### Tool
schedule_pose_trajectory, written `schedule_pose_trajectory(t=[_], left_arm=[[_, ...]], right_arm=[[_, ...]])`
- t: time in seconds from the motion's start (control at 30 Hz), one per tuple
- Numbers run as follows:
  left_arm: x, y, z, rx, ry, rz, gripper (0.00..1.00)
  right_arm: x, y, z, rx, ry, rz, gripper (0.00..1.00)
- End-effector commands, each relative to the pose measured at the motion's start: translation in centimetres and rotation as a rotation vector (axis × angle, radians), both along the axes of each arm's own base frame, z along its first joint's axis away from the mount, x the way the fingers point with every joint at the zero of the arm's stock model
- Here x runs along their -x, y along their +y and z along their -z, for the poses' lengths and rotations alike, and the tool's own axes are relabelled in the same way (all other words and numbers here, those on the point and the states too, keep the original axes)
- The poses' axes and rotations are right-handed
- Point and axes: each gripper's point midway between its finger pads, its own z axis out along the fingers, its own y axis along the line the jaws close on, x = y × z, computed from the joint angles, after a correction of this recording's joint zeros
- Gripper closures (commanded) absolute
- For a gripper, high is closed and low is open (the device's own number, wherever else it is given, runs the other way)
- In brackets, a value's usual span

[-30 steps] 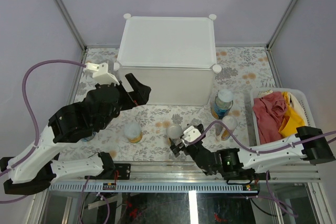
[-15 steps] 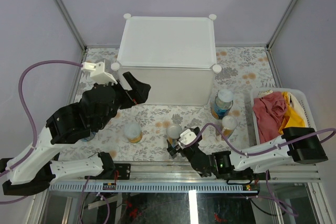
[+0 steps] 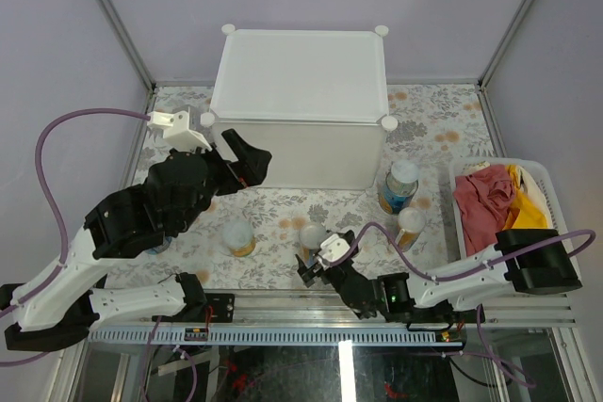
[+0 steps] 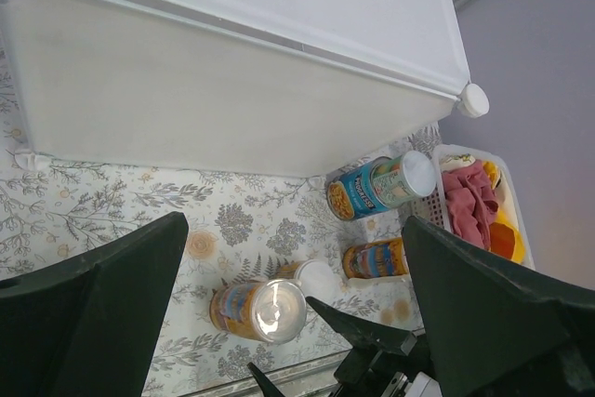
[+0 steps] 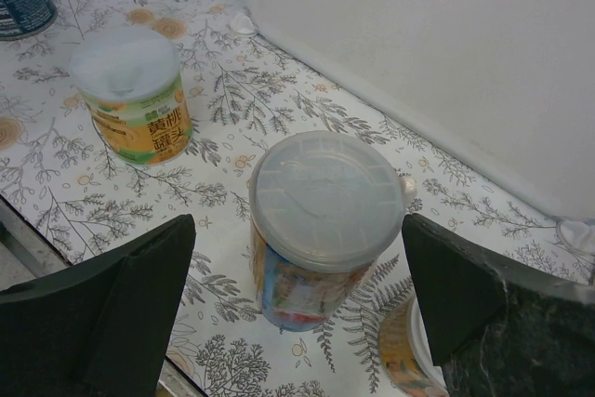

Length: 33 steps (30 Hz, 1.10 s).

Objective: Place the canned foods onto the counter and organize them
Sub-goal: Pick up the canned food from the center of the board.

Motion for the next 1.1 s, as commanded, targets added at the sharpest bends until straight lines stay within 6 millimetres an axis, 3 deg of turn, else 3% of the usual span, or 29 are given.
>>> schedule_pose_trajectory(t=[0.0, 0.7, 0.77, 0.9, 1.07], left_arm=[[-0.6, 0.0, -1.2, 0.038, -0.047, -0.027, 0.00], [-0.9, 0.7, -1.3, -0.009, -0.082, -0.043, 0.00], [-0.9, 0.8, -1.2, -0.008, -0.081, -0.045, 0.00], [-0.8, 1.0, -1.1, 0.004, -0.083, -0.047, 0.00], [-0.6, 1.4, -1.4, 0.019, -0.088, -0.050, 0.00]], right_arm=[[-0.4, 1.0, -0.7, -0.104, 0.032, 0.008, 0.01], [-4.7, 2.0, 0.8, -0.108, 0.016, 0.063, 0.03], [-4.7, 2.1, 0.5, -0.114, 0.009, 0.056, 0.16], [-4.6, 2.3, -0.6, -0.123, -0.005, 0.042, 0.62], [-4.3, 3.3, -2.1, -0.080, -0.019, 0.000, 0.79]])
